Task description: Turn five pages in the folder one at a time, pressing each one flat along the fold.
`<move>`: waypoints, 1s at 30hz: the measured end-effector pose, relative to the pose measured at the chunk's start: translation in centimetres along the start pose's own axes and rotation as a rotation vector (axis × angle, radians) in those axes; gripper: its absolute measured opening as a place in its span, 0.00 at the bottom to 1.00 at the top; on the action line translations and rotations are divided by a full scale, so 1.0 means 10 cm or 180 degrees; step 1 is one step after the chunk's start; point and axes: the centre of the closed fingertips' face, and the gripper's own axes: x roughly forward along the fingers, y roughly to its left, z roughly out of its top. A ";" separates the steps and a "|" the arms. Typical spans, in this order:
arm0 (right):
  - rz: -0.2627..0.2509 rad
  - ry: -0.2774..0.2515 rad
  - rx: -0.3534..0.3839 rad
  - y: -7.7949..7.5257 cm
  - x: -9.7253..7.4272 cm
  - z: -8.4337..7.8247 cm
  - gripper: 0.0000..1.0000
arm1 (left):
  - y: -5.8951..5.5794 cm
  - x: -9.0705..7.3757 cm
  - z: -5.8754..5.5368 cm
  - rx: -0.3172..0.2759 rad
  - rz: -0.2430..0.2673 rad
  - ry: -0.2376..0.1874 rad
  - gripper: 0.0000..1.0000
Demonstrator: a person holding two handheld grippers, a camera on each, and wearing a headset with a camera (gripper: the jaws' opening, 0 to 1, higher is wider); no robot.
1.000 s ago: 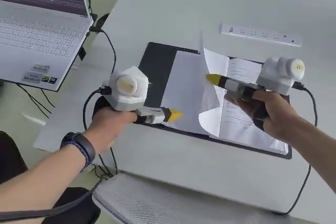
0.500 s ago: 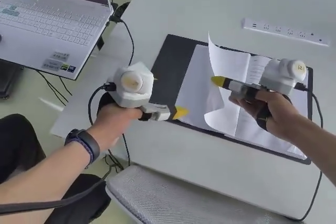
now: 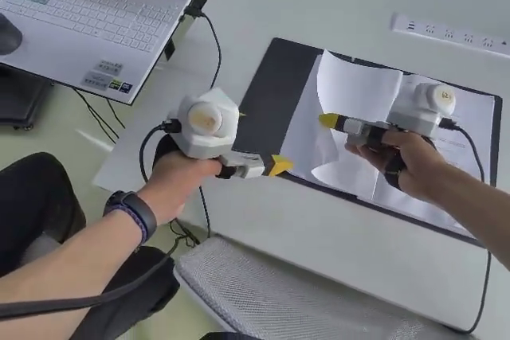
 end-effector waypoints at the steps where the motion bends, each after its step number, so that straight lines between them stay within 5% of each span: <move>1: -0.0013 0.0008 0.0006 -0.02 0.01 -0.01 0.00 | 0.00 0.00 -0.01 -0.0001 0.0003 0.0002 0.76; 7: -0.0074 0.0073 0.0098 -0.26 0.12 -0.03 0.00 | 0.00 -0.01 -0.07 -0.0018 0.0008 0.0025 0.75; 16: -0.0130 0.0133 0.0195 -0.40 0.23 -0.10 0.00 | -0.02 -0.02 -0.12 -0.0027 0.0003 0.0047 0.75; 30: -0.0087 0.0117 0.0041 -0.36 0.18 -0.09 0.04 | -0.09 0.12 -0.05 0.0048 -0.0042 0.0066 0.73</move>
